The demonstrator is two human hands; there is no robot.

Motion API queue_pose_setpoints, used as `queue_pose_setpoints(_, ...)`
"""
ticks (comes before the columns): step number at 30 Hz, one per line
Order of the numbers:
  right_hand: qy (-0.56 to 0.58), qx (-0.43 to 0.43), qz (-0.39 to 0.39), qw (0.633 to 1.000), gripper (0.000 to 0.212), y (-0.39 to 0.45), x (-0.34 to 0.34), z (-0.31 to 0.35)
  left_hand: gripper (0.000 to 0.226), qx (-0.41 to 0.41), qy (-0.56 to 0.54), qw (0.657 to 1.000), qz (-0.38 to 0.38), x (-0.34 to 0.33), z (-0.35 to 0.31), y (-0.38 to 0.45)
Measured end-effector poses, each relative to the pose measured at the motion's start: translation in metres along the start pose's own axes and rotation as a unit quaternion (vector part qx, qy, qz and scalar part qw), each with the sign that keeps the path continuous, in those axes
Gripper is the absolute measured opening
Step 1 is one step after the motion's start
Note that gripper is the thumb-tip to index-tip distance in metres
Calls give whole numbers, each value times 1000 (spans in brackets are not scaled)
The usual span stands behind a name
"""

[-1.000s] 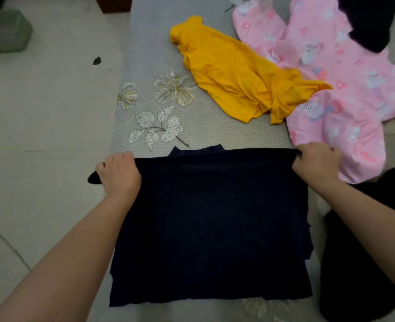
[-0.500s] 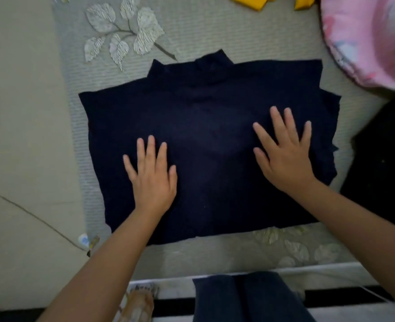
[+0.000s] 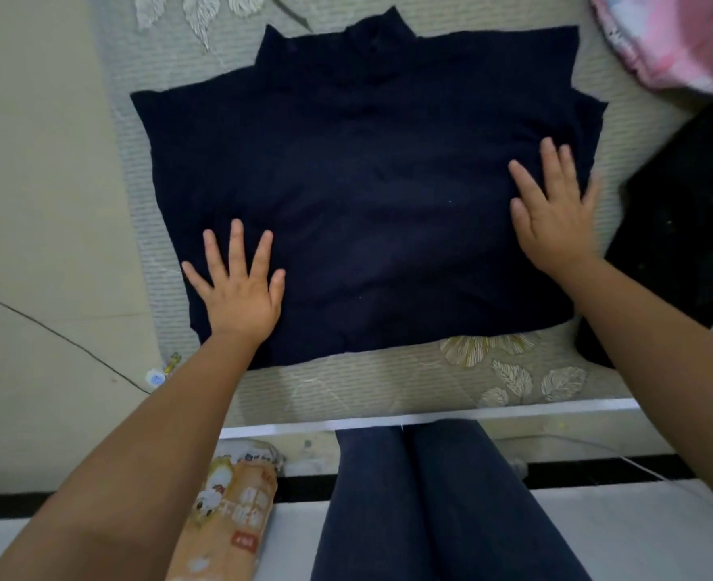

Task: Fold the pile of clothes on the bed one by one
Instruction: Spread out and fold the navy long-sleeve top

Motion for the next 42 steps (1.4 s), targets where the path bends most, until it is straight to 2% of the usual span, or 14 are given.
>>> queue_pose_setpoints(3,52,-55,-46,996,56,-20,18,-4,54,-27,0,999,-17,24,-13,-8)
queue_pose_setpoints(6,83,-156,-99,979,62,-69,24,-23,53,-107,-24,991,-73,47,-54,-24)
queue_pose_setpoints(9,110,-289,-94,946,48,-122,7,-53,63,-203,5,978,-52,36,-104,-46)
queue_pose_setpoints(12,182,-277,-45,942,30,-145,-18,-57,80,-259,87,961,52,-5,-133,-72)
queue_pose_setpoints(16,310,-299,-129,893,22,-146,0,-84,87,-229,134,959,96,-22,-133,-79)
queue_pose_setpoints(18,247,-312,-130,908,23,-138,10,-103,87,-231,131,958,109,-19,-133,-76)
queue_pose_setpoints(22,155,-307,-54,937,26,-122,3,-106,83,-221,193,944,149,-7,-136,-77)
queue_pose_setpoints(25,160,-319,-48,933,28,-122,5,-98,71,-255,136,955,60,41,-169,-69)
queue_pose_setpoints(27,198,-312,-63,927,36,-118,10,-91,41,-342,97,933,-59,79,-208,-57)
queue_pose_setpoints(29,243,-278,-80,926,45,-108,14,-76,33,-387,90,910,-119,107,-248,-33)
queue_pose_setpoints(33,264,-288,-69,918,66,-86,8,-64,62,-390,210,886,-135,136,-322,31)
queue_pose_setpoints(36,247,-313,-69,914,57,-82,0,-68,82,-422,360,825,-107,130,-360,57)
queue_pose_setpoints(38,256,-318,-86,909,45,-82,-6,-69,85,-440,389,806,-68,123,-371,63)
queue_pose_setpoints(42,280,-313,-100,902,28,-84,-15,-66,66,-410,389,824,-39,128,-376,74)
Point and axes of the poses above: each hand's wrist, its own y-axis towards the middle knuckle, its own x-axis out of the back of the hand, z = x × y, the point moved 8 cm from there along y, towards the middle knuckle, and after that the axes turned 14 degrees about y, right-handed, at the moved point
